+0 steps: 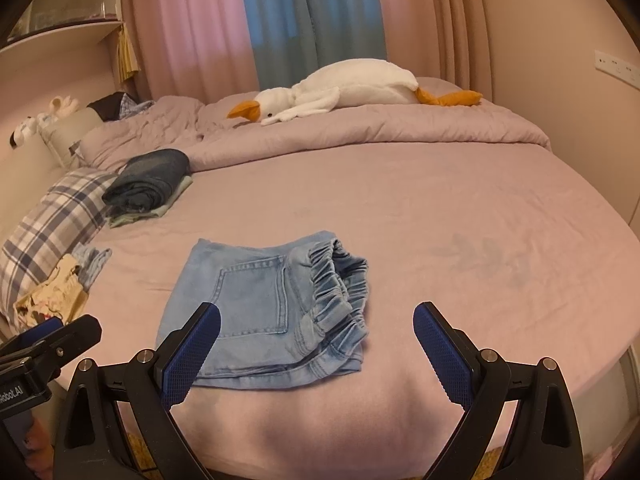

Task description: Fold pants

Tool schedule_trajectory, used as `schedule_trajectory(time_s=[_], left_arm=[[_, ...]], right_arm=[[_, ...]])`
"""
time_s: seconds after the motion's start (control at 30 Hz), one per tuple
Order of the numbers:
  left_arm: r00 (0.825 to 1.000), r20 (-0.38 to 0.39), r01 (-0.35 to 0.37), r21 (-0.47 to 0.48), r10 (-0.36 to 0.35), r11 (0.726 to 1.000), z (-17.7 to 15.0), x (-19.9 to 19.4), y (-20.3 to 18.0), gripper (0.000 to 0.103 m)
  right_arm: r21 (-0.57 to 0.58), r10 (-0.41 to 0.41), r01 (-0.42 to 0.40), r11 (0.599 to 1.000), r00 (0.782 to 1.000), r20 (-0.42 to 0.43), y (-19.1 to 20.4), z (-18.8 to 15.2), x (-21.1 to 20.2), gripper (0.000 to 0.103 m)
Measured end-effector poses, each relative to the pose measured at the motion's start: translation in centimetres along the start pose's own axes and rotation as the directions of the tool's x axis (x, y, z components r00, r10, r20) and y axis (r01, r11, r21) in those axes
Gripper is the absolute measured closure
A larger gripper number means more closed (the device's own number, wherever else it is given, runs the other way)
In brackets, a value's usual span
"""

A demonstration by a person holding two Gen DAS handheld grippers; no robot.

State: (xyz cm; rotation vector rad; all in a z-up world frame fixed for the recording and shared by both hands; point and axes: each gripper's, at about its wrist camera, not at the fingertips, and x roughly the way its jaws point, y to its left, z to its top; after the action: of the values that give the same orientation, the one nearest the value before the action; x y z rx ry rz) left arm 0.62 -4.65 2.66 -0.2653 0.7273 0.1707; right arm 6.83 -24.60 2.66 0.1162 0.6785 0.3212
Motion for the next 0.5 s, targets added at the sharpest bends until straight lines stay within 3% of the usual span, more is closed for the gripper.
schedule_trajectory(time_s=[0.5], left_arm=[[1.000,-0.019,-0.011,-0.013,0.011,1.000,-0.32,0.56,0.47,0.001]], right_arm=[[-0.004,-0.001,0.001,1.000,1.000,-0.007,-0.13,-0.03,0.18,0.006]])
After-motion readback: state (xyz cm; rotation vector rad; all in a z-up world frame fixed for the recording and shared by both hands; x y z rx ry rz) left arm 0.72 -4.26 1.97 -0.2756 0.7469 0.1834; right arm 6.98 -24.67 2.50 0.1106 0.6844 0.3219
